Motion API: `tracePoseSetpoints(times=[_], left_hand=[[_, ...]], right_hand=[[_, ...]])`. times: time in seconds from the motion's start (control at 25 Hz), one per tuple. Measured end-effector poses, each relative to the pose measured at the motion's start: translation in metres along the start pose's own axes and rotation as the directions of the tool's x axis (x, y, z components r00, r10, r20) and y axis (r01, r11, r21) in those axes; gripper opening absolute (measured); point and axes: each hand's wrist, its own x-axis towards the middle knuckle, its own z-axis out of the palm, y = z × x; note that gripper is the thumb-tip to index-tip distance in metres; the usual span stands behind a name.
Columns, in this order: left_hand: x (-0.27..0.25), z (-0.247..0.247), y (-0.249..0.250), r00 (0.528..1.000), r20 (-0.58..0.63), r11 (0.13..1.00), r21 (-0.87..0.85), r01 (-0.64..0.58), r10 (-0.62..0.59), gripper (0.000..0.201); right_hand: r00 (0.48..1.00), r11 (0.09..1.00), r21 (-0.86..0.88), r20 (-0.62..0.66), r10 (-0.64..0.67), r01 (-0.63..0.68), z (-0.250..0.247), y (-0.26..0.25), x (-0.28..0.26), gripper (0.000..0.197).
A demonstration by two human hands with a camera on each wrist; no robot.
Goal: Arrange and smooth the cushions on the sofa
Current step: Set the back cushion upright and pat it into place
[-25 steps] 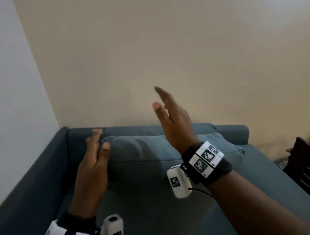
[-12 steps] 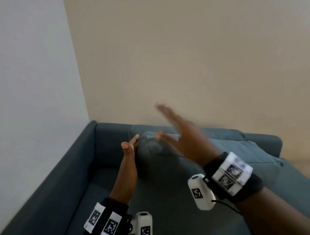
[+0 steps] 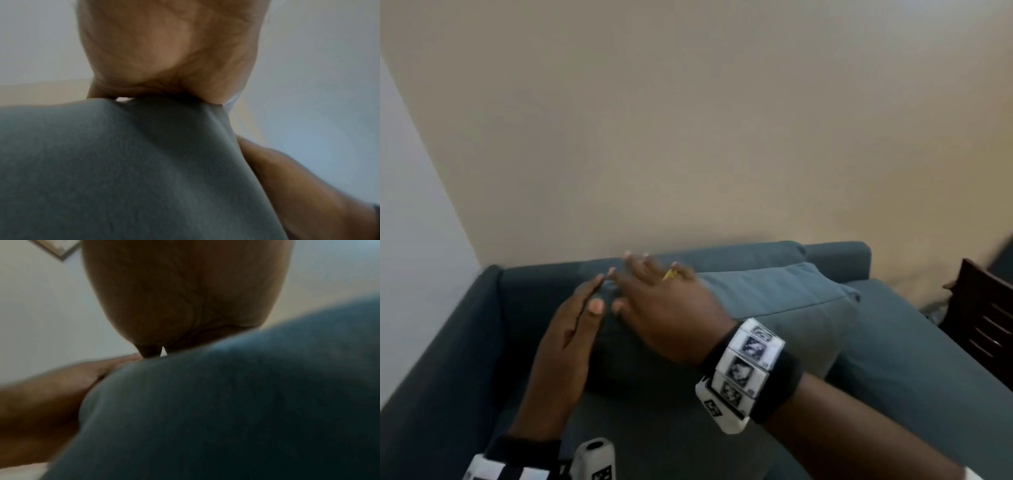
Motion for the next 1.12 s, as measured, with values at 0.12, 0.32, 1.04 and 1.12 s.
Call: tracePoseSetpoints(times=[0.12,0.32,1.04,1.12], left_hand=[[-0.001,0.001,-0.001,0.999,0.021,0.984,0.177,0.029,-0.033,0.037],[0.005,-0.008,0.004,0.995,0.047,0.986,0.148,0.079,-0.087,0.039],[-0.014,0.064,0.007,0.997,0.059,0.99,0.131,-0.05,0.043,0.067],[-0.018,0.07,0.009,0.991,0.13,0.998,0.056,-0.034,0.027,0.08]], right_hand=[[0.983,0.998,-0.043,0.179,-0.03,0.038,0.027,0.023,-0.023,0.058],[0.768,0.792,-0.257,0.21,0.605,-0.553,-0.012,0.205,-0.119,0.077],[0.792,0.844,-0.138,0.295,0.534,-0.517,-0.036,0.205,-0.118,0.073],[0.684,0.706,-0.191,0.177,0.708,-0.682,-0.051,0.235,-0.14,0.089]])
